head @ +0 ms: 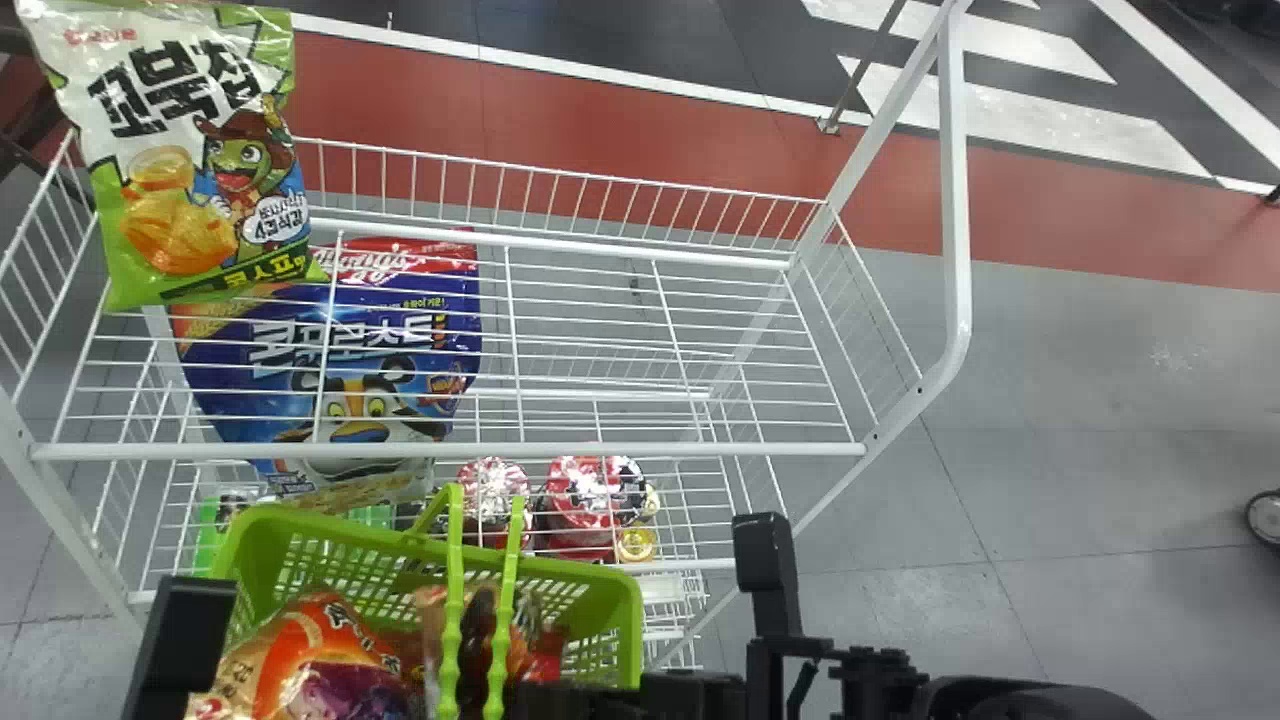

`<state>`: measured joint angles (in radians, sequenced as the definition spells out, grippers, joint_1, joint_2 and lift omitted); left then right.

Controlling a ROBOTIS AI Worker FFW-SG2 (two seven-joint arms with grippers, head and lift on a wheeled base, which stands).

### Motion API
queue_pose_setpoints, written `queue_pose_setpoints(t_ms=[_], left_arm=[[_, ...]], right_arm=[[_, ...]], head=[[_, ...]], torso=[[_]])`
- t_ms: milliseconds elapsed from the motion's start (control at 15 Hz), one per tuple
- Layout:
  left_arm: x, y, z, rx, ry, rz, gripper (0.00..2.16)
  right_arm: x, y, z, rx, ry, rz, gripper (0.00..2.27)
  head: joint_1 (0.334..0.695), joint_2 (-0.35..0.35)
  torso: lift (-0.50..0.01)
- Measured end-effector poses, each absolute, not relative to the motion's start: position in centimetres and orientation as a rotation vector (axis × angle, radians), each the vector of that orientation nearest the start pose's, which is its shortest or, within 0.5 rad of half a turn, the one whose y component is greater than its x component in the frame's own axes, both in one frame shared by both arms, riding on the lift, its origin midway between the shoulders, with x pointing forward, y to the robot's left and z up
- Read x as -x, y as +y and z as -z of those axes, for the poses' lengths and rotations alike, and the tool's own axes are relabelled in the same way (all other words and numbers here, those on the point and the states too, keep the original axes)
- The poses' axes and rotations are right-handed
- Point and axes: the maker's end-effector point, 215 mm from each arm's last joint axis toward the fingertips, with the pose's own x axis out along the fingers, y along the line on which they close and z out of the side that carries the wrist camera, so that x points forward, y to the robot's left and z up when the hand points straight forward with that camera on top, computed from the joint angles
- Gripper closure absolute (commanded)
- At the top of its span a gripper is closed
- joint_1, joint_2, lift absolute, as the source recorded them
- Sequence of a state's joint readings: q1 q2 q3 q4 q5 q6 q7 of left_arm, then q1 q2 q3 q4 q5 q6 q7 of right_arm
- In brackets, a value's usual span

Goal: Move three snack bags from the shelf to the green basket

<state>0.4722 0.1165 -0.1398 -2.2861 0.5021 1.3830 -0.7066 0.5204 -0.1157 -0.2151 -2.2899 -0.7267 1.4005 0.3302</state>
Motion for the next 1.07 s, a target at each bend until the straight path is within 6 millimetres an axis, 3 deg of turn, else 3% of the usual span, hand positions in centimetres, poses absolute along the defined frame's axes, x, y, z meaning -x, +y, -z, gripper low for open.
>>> queue_pose_setpoints(t_ms=[200,267,400,600,667,800,867,1067], left_arm=[[-18.7,-3.8,40.9,0.651,1.064,1.141,2.06],[-18.6,-3.9,40.8,0.650,1.063,1.144,2.06],[-18.6,-4.1,40.9,0.642,1.065,1.141,2.06],[-18.7,-4.0,41.0,0.635,1.066,1.133,2.06],[-18.8,-3.9,41.1,0.633,1.066,1.129,2.06],[-18.9,-3.7,41.2,0.633,1.066,1.124,2.06],[-19.1,-3.6,41.2,0.632,1.063,1.121,2.06],[-19.8,-3.4,41.6,0.632,1.049,1.105,2.06]], right_arm=[[-28.1,-13.5,47.1,-0.554,1.004,-0.518,0.10],[-28.2,-14.1,47.5,-0.542,1.023,-0.505,0.04],[-26.6,-14.6,48.3,-0.509,1.110,-0.493,0.05],[-25.2,-15.7,46.8,-0.399,1.118,-0.460,0.03],[-25.3,-16.3,45.6,-0.352,1.088,-0.442,0.04],[-27.4,-17.5,42.4,-0.275,0.952,-0.406,0.06],[-29.7,-18.1,40.0,-0.244,0.826,-0.390,0.06],[-36.2,-19.8,29.8,-0.163,0.341,-0.358,0.06]], head=[[0.695,-0.350],[0.695,-0.350],[0.695,-0.350],[0.695,-0.350],[0.695,-0.350],[0.695,-0.350],[0.695,-0.350],[0.695,-0.350]], torso=[[-0.049],[-0.049],[-0.049],[-0.049],[-0.049],[-0.049],[-0.049],[-0.049]])
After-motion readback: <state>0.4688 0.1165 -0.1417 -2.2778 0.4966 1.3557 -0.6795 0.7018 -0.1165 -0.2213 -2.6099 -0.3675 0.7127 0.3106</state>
